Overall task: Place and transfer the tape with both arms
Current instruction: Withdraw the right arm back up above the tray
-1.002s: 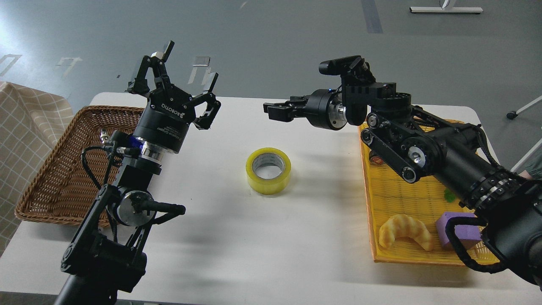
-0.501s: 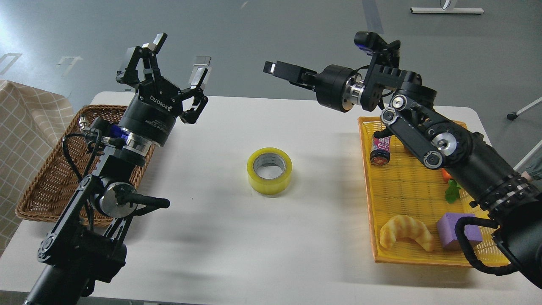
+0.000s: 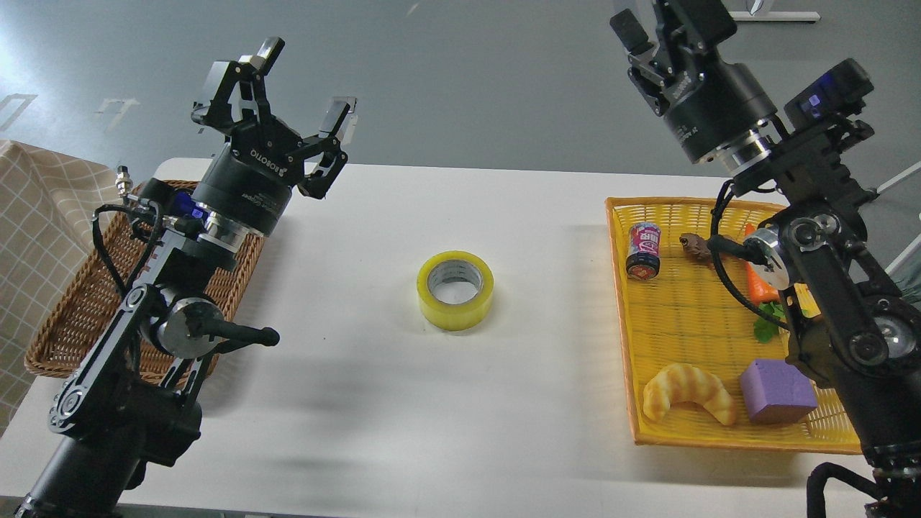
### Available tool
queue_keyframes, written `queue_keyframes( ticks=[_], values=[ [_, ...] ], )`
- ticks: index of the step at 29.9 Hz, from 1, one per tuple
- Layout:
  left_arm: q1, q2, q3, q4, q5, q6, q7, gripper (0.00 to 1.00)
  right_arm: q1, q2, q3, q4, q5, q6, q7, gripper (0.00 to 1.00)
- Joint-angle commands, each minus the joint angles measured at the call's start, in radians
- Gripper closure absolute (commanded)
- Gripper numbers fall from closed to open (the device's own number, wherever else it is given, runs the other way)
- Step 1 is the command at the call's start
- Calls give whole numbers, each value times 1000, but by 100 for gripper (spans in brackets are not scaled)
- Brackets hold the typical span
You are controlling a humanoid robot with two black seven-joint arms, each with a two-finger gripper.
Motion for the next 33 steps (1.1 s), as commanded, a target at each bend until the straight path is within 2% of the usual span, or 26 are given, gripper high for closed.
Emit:
queue_keyframes(
  ticks=[1, 8, 13, 28, 33],
  values=[
    [-6, -7, -3, 0, 70, 7, -2, 1, -74, 88, 98, 69, 2, 0, 14, 6],
    [-21, -47, -3, 10, 101, 7, -7, 1, -115, 93, 163, 94, 98, 12, 13, 5],
    [-24, -54, 0, 11, 107, 4, -33, 1, -147, 93, 156, 118, 108, 14, 13, 5],
    [-39, -67, 0, 10, 368, 10, -33, 1, -179, 93, 129, 136, 111, 44, 8, 5],
    [-32, -71, -20, -10, 379, 14, -33, 1, -180, 93, 129, 141, 112, 44, 11, 5]
  ],
)
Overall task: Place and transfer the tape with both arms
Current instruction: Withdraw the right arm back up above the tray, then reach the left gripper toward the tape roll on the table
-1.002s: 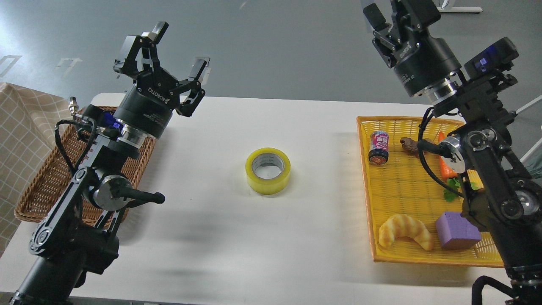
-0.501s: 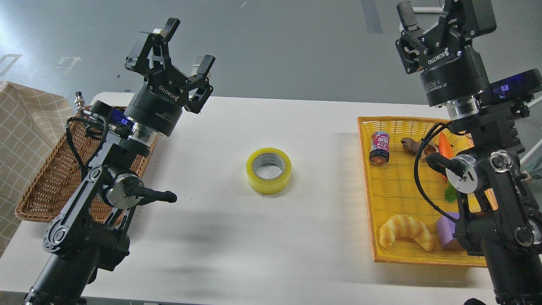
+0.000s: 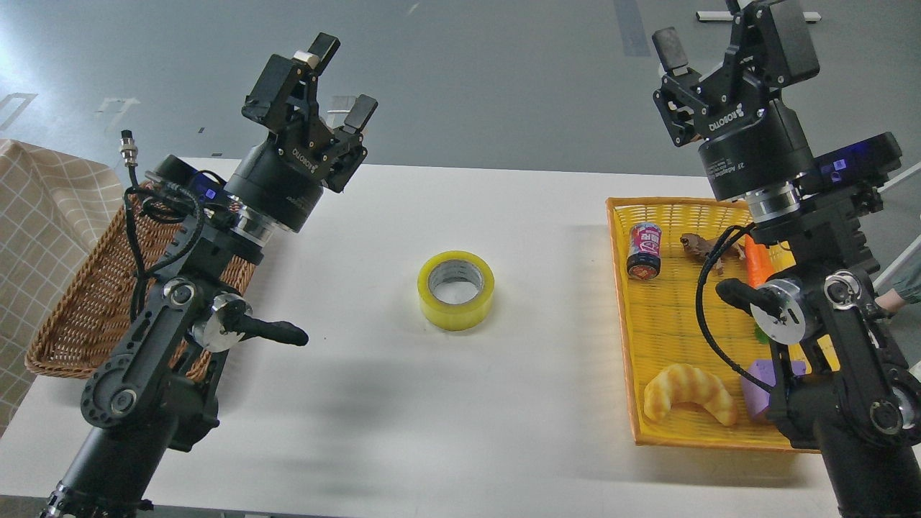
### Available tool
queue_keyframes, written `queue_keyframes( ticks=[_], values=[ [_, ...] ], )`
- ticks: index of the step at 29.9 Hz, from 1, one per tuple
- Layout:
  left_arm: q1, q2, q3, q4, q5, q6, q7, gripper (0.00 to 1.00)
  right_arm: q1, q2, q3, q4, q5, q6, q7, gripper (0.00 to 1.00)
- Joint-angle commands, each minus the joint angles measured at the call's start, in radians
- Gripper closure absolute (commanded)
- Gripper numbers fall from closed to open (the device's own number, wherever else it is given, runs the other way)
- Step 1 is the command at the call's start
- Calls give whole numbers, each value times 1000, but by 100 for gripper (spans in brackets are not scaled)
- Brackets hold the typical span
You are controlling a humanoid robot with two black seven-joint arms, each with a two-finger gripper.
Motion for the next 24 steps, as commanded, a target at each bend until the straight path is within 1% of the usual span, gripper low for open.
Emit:
queue_keyframes(
  ticks=[1, 4, 7, 9, 17, 21, 24],
  values=[
    [10, -7, -16, -18, 3, 7, 1, 1, -3, 0, 0, 4, 1, 2, 3, 5],
    [25, -13, -28, -41, -8, 26, -2, 1, -5, 0, 0, 6, 11, 5, 5, 5],
    [24, -24, -33, -42, -55, 24, -7, 1, 0, 0, 6, 6, 163, 51, 6, 4],
    [23, -33, -30, -42, -113, 18, -7, 1, 0, 0, 9, 12, 233, 57, 6, 4],
    [30, -56, -15, -42, -140, 17, -13, 1, -39, 0, 0, 30, 264, 61, 5, 4],
    [8, -31, 14, -36, -79, 21, -14, 2, -51, 0, -3, 32, 264, 61, 5, 4],
    [-9, 2, 42, -32, 79, 27, -17, 2, -58, 0, -2, 35, 263, 61, 5, 4]
  ],
)
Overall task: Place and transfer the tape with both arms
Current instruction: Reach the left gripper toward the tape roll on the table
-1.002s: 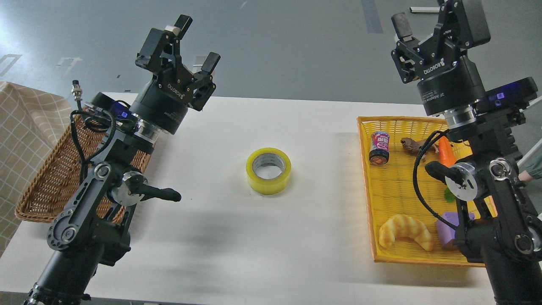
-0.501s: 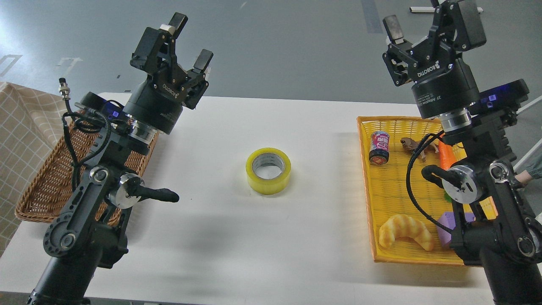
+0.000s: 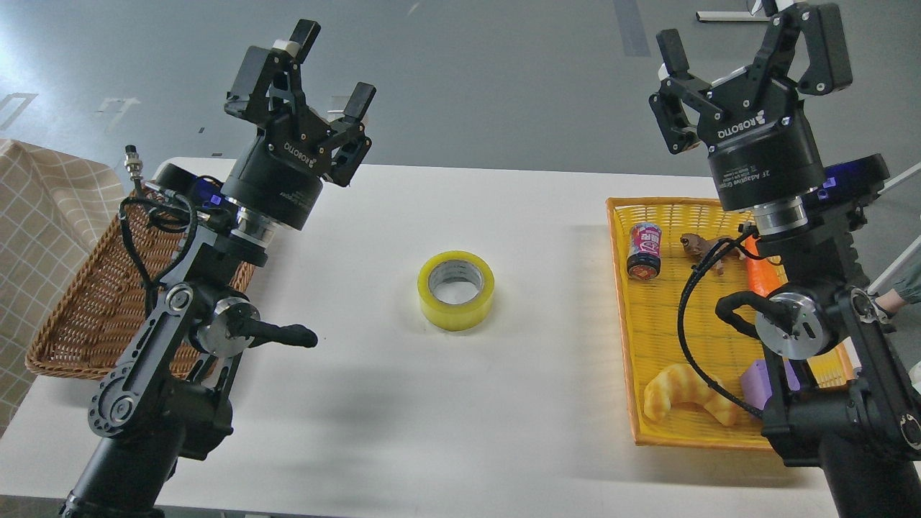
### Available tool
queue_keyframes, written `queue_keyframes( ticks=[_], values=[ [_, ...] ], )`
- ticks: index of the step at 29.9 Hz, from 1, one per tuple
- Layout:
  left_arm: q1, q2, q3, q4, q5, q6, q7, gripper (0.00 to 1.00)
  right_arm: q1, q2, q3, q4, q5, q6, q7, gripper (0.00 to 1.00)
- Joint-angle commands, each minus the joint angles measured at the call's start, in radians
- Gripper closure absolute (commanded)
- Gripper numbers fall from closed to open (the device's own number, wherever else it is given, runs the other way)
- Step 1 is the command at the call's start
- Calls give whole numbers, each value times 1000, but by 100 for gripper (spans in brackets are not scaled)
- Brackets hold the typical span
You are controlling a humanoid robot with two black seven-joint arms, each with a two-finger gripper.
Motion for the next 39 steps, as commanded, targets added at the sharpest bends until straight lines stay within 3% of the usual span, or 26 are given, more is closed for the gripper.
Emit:
queue_keyframes(
  ticks=[1, 6, 11, 15, 20, 28, 39],
  values=[
    [-33, 49, 25, 8, 209, 8, -7, 2, -6, 0, 1, 3, -1, 0, 0, 4],
    [-93, 49, 94, 34, 522, 97, -5, 2, -4, 0, 5, 12, -1, 0, 0, 4],
    [-168, 65, 300, 122, 812, 261, -4, 2, -3, 0, 7, 38, -1, 0, 0, 4],
    [-200, 66, 399, 165, 894, 264, -4, 2, -3, 0, 7, 41, -1, 0, -2, 4],
    [-254, 63, 514, 303, 1004, 267, -1, 2, 0, 0, 5, 56, -1, 0, -5, 4],
    [-289, 63, 583, 452, 1055, 298, -1, 2, 9, 0, 7, 84, -3, -4, -9, 4],
    [-291, 161, 709, 518, 1075, 353, -7, 2, 6, 0, 8, 106, -1, -4, -14, 4]
  ],
)
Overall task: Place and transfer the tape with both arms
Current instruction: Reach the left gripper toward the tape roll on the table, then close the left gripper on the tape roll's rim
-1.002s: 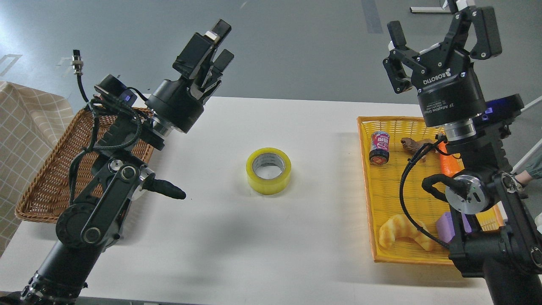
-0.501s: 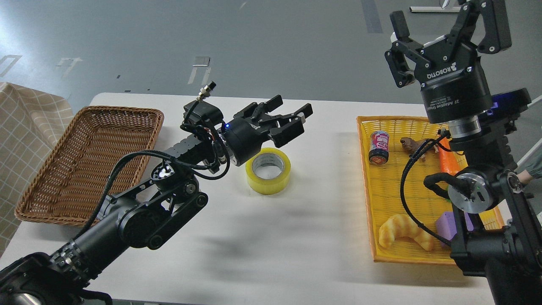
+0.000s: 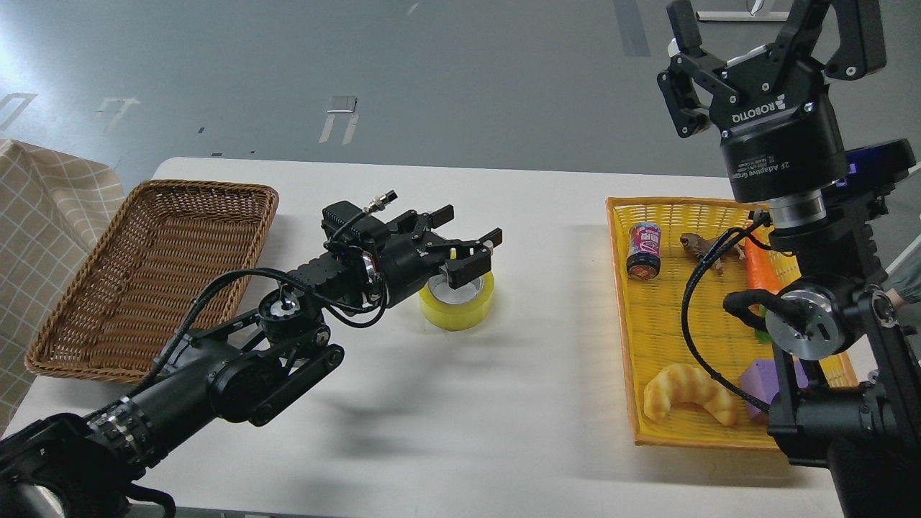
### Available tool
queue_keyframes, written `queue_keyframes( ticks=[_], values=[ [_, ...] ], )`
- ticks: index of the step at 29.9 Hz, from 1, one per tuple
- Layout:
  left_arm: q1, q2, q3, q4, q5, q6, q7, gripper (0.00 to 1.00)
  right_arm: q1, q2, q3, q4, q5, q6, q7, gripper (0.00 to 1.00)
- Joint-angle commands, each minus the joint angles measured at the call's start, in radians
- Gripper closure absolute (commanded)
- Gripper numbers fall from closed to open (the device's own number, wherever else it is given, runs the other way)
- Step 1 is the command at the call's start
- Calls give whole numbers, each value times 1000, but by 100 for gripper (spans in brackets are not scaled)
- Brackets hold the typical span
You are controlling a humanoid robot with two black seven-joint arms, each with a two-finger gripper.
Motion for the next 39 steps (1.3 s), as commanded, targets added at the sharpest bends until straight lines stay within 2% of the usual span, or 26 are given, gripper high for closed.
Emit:
queue_keyframes(
  ticks=[1, 8, 18, 28, 39],
  values=[
    [-8, 35, 36, 24, 3, 11, -1, 2, 0, 0, -1, 7, 1, 0, -2, 4],
    [-77, 61, 79, 125, 18, 14, 10, 2, -1, 0, -1, 33, 2, 2, -3, 4],
    [-72, 43, 96, 147, 9, 12, 12, 2, -11, 0, -4, 36, 1, 3, -3, 4],
    [-92, -58, 101, 277, -22, 31, 8, 2, -29, 0, -1, 33, -1, 2, -3, 4],
    [-92, -60, 101, 286, -26, 58, 7, 2, -40, 0, -1, 33, 1, 3, -3, 4]
  ],
)
